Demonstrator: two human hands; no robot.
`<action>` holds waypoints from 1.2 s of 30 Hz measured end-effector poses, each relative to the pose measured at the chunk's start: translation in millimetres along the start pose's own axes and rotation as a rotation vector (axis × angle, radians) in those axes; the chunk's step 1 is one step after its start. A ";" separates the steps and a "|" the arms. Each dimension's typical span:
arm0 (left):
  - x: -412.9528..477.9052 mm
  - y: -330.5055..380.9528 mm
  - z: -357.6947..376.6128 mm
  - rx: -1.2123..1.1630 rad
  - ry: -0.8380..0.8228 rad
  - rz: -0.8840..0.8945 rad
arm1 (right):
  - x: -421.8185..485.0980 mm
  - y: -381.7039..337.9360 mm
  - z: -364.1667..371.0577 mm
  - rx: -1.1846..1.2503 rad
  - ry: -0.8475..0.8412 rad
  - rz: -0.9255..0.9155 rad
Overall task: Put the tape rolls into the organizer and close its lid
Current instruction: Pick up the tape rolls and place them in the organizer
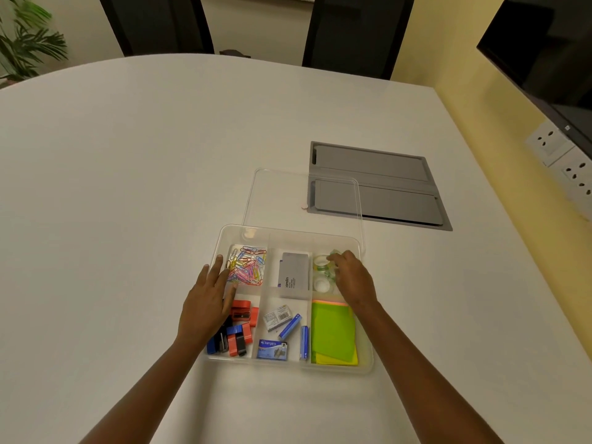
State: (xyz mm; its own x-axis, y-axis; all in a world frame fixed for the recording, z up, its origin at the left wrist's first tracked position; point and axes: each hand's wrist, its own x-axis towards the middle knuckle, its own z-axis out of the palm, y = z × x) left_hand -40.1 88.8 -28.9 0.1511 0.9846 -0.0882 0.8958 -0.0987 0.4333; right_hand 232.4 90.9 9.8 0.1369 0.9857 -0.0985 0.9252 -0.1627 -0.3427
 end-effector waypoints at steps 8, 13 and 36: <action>-0.2 0.2 0.1 0.001 0.001 0.001 | 10.5 -6.6 6.9 -0.073 -0.045 -0.015; -0.7 -0.3 -0.4 -0.007 0.006 0.000 | -4.4 -0.4 3.7 -0.048 -0.043 -0.137; -1.9 0.5 -1.6 0.012 -0.002 0.004 | 10.7 6.2 -15.1 -0.409 -0.194 0.023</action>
State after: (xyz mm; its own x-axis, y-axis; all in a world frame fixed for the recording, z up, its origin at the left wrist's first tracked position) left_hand -40.6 87.2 -27.1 0.1558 0.9838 -0.0885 0.9000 -0.1044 0.4233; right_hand 244.9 101.1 20.7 0.1260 0.9492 -0.2884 0.9918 -0.1149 0.0552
